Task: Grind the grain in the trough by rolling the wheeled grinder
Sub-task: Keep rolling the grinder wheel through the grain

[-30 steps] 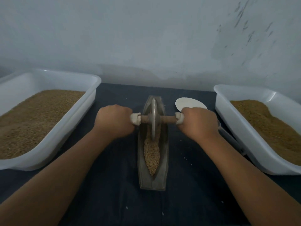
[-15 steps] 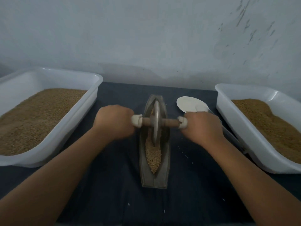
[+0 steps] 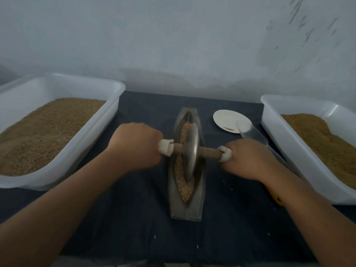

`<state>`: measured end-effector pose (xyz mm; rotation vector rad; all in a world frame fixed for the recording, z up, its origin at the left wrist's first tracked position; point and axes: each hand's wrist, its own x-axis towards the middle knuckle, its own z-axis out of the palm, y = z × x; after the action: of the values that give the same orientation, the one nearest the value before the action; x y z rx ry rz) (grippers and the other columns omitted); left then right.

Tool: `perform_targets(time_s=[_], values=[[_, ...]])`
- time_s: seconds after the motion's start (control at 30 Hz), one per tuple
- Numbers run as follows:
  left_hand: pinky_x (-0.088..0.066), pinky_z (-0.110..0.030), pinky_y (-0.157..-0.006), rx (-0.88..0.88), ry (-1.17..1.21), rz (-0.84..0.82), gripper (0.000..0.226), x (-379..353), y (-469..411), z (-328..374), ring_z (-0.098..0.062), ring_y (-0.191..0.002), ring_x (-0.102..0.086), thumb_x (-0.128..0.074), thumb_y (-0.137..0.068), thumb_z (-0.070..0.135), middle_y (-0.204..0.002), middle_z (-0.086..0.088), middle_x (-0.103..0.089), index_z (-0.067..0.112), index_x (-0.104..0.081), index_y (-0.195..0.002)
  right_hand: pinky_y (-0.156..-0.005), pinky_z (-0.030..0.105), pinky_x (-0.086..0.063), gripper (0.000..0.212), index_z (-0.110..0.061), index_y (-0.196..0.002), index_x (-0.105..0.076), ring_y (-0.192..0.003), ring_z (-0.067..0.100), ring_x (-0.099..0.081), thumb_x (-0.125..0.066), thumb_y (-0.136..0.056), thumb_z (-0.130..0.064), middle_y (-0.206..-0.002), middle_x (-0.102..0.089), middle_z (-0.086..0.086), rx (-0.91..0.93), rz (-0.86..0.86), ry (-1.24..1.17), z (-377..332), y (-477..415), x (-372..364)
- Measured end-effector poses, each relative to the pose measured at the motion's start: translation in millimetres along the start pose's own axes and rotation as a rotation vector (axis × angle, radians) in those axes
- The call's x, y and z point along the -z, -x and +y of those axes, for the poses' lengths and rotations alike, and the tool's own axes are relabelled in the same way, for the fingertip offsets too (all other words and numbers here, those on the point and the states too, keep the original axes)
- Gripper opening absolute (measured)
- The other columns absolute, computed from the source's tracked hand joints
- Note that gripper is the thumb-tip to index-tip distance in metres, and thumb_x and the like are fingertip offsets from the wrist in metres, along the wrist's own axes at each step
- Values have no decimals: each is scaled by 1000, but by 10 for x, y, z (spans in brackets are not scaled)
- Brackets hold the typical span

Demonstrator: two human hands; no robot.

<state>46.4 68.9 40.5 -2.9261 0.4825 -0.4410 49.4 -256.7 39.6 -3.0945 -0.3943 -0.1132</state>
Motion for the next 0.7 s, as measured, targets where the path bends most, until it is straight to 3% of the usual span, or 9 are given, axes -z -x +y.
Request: perform_targets(time_s=[0.1,0.2,0.3,0.37,0.5,0.63,0.7], values=[[-38,-29,-56,110,85,-50,28,-25,-415,-11,-16,-61,-56,-58,-76,55,-67,9,-57,29,-53,-67,-52,28,-29,50,-26,-74,-59,-60,17,-51,-32,-90,-66,-64,-56,-7,-68,234,148,-61,-365,-60],[-44,-33,-64,160,113,-75,23,-12,-690,-17,-22,-68,-57,-59,-74,50,-73,8,-59,28,-55,-68,-56,31,-36,51,-18,-72,-58,-60,24,-53,-40,-96,-59,-62,-54,-4,-104,370,149,-87,-643,-2],[-43,-32,-63,136,108,-99,25,24,-568,-2,-17,-63,-53,-59,-77,51,-70,9,-56,28,-55,-68,-55,30,-36,48,-21,-73,-60,-66,22,-58,-40,-91,-61,-67,-59,-5,-76,252,123,-47,-585,20],[-37,-28,-55,89,74,-91,26,7,-295,0,-11,-57,-50,-57,-78,52,-66,10,-54,29,-54,-68,-55,30,-40,49,-27,-71,-61,-65,15,-58,-34,-78,-67,-67,-61,-7,-11,104,86,21,-372,20],[-23,-22,-46,21,6,39,36,-68,158,-10,-6,-45,-43,-62,-81,58,-52,13,-46,33,-46,-61,-52,33,-45,50,-28,-66,-61,-55,5,-58,-35,-58,-69,-63,-64,-14,72,-116,-19,64,-71,70],[-28,-26,-50,90,34,-11,32,-46,-170,12,-11,-52,-44,-57,-79,59,-61,10,-51,30,-51,-65,-51,28,-33,46,-30,-73,-60,-58,8,-50,-37,-82,-69,-63,-58,-8,-19,132,130,13,-305,-56],[-35,-29,-55,128,51,-43,30,-11,-452,25,-16,-56,-47,-58,-73,57,-65,9,-54,28,-55,-67,-54,29,-34,47,-26,-78,-63,-57,16,-50,-39,-97,-62,-63,-56,-7,-86,285,137,-20,-467,-105]])
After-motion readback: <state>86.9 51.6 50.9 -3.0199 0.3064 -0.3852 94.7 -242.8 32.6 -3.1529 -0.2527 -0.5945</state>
